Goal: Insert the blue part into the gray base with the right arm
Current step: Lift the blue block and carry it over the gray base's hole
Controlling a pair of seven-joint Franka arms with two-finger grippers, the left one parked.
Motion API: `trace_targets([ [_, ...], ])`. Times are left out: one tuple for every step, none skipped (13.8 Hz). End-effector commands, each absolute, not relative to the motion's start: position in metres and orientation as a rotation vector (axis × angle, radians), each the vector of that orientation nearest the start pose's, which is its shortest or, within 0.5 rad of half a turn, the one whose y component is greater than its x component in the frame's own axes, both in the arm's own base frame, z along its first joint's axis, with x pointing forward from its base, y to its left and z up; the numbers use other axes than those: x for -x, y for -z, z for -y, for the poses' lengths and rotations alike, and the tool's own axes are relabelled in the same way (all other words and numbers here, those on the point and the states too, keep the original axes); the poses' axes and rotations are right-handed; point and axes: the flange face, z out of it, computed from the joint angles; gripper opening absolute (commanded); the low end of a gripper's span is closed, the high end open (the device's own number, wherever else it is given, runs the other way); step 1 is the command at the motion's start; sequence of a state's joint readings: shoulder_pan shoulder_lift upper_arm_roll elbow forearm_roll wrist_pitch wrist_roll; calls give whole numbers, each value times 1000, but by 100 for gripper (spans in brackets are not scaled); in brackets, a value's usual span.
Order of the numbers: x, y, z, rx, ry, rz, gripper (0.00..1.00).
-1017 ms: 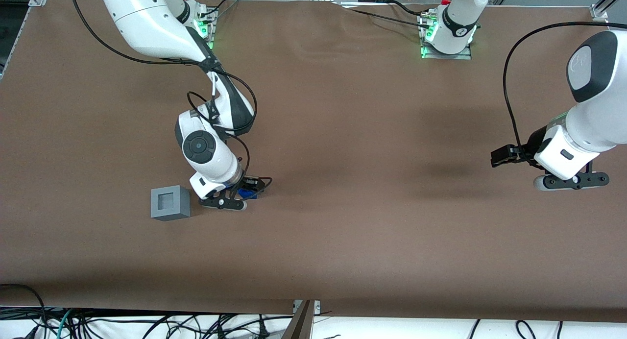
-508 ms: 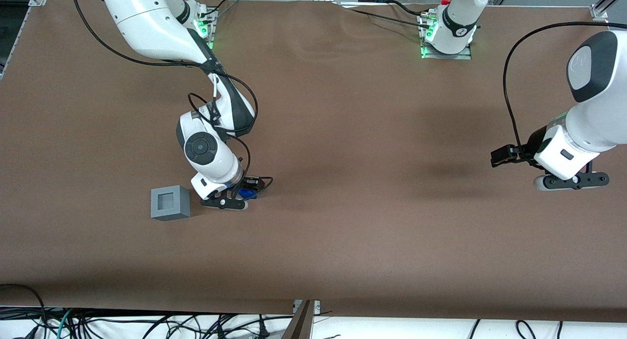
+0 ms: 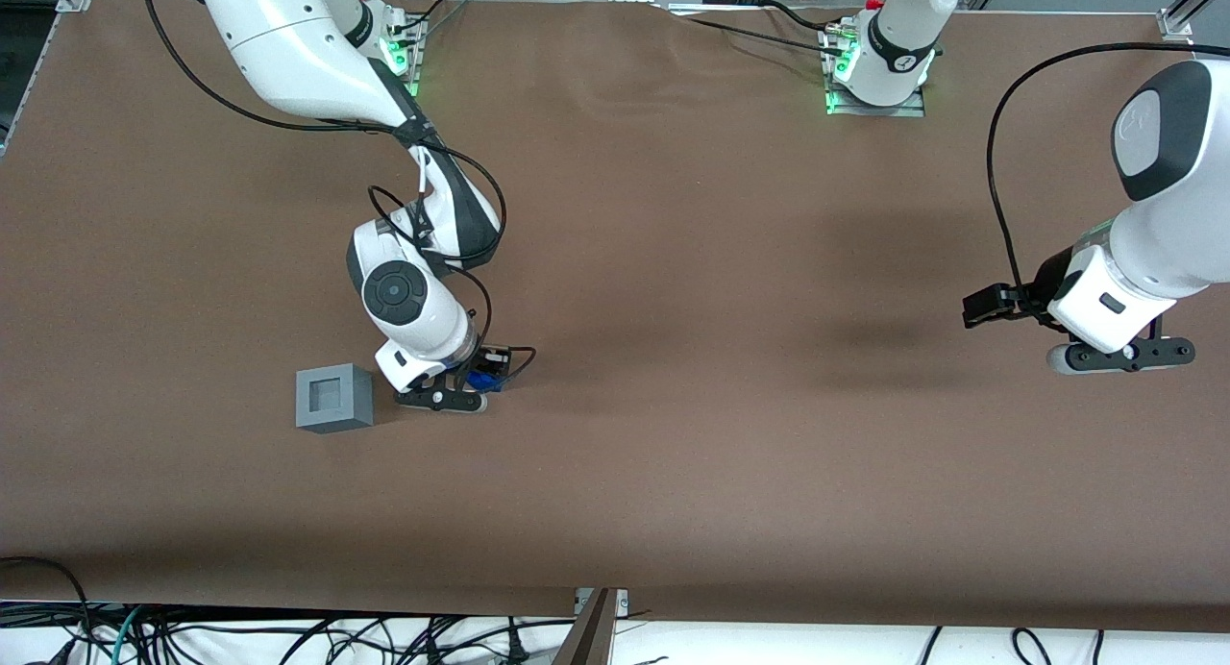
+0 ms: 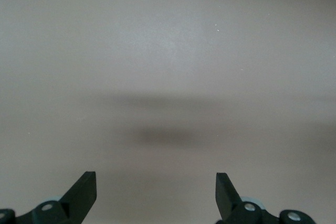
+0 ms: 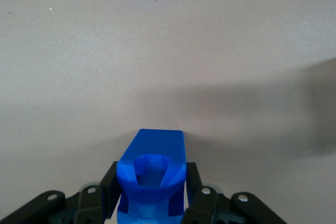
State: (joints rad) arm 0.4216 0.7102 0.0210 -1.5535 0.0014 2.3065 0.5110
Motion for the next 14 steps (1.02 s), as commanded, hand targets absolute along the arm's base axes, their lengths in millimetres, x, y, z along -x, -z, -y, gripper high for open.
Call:
trace_targets([
  [-649,-248,-296,3111,76,-49,53],
  [-652,-255,-289,3113,73,-23,53],
  [-654,-259,-277,3122,40,6,53],
  [-657,-275,-265,3126,27,43,53],
  [-658,-287,-254,3128,4,103,53],
  [-662,-299,-236,3130,-16,160,53],
  [-667,-306,-210,3129,-49,189,53],
  [-671,-311,-189,3128,-80,217,53],
  [-672,-320,-180,3128,-106,244,53],
  [-673,-329,-178,3128,-125,257,53],
  [-675,-337,-171,3128,-150,283,52],
  [-680,-345,-156,3120,-163,312,51],
  [-684,-351,-141,3113,-172,330,50],
  [-687,-353,-128,3107,-186,348,49],
])
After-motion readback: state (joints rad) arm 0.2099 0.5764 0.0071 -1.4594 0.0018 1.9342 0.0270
